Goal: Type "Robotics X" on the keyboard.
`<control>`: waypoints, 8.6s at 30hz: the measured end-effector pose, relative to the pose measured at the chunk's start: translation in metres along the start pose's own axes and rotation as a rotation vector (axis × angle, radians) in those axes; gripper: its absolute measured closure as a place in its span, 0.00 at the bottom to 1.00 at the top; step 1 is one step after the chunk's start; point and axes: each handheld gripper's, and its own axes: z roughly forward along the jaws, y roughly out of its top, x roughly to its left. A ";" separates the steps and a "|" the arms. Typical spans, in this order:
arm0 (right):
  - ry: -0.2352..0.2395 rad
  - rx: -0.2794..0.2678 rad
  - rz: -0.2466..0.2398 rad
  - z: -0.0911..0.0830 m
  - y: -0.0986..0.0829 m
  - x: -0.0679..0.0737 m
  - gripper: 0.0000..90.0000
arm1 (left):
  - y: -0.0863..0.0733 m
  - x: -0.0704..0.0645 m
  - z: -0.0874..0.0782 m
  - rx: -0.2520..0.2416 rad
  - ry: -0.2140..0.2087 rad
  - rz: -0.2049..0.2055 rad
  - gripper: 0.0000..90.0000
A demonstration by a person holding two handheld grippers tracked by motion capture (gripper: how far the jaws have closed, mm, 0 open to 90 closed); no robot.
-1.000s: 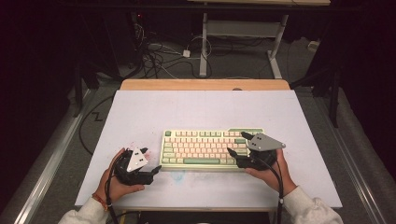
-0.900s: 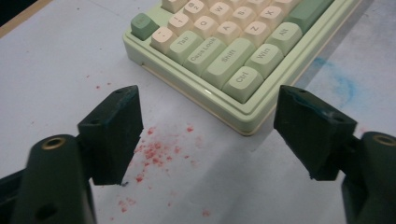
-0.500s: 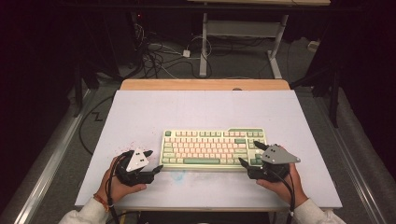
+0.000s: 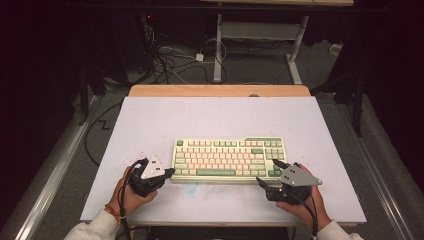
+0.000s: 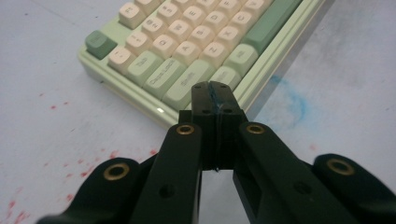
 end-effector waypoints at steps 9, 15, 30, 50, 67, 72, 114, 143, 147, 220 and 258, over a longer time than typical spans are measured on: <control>0.001 0.008 -0.010 0.002 0.000 0.001 0.26 | 0.025 -0.003 0.015 0.001 -0.061 0.013 0.97; 0.009 0.018 -0.015 0.005 0.000 0.003 0.26 | 0.043 -0.006 0.027 0.021 -0.091 0.040 0.97; 0.013 0.029 -0.027 0.007 -0.002 0.003 0.26 | 0.085 -0.014 0.064 0.046 -0.135 0.093 0.97; 0.020 0.035 -0.030 0.008 -0.003 0.003 0.26 | 0.100 -0.024 0.094 0.100 -0.151 0.134 0.97; 0.022 0.040 -0.034 0.008 -0.002 0.003 0.26 | 0.102 -0.022 0.083 0.072 -0.112 0.158 0.96; 0.021 0.038 -0.037 0.007 -0.002 0.002 0.26 | 0.101 -0.021 0.076 0.050 -0.091 0.168 0.93; 0.006 0.042 -0.019 0.006 -0.002 -0.002 0.28 | 0.037 -0.007 0.013 -0.129 0.155 0.161 0.22; 0.147 0.107 0.008 0.023 0.027 -0.013 1.00 | -0.017 -0.003 0.000 -0.020 0.198 0.102 0.20; 0.148 0.127 -0.016 0.035 0.034 -0.010 1.00 | -0.017 -0.005 0.002 -0.014 0.188 0.102 0.20; 0.105 0.004 -0.044 0.064 0.066 -0.006 0.42 | -0.018 -0.004 0.006 0.032 0.180 0.117 0.20; -0.015 0.014 -0.044 0.005 0.001 0.003 0.26 | -0.004 0.003 0.003 -0.007 -0.001 -0.002 0.91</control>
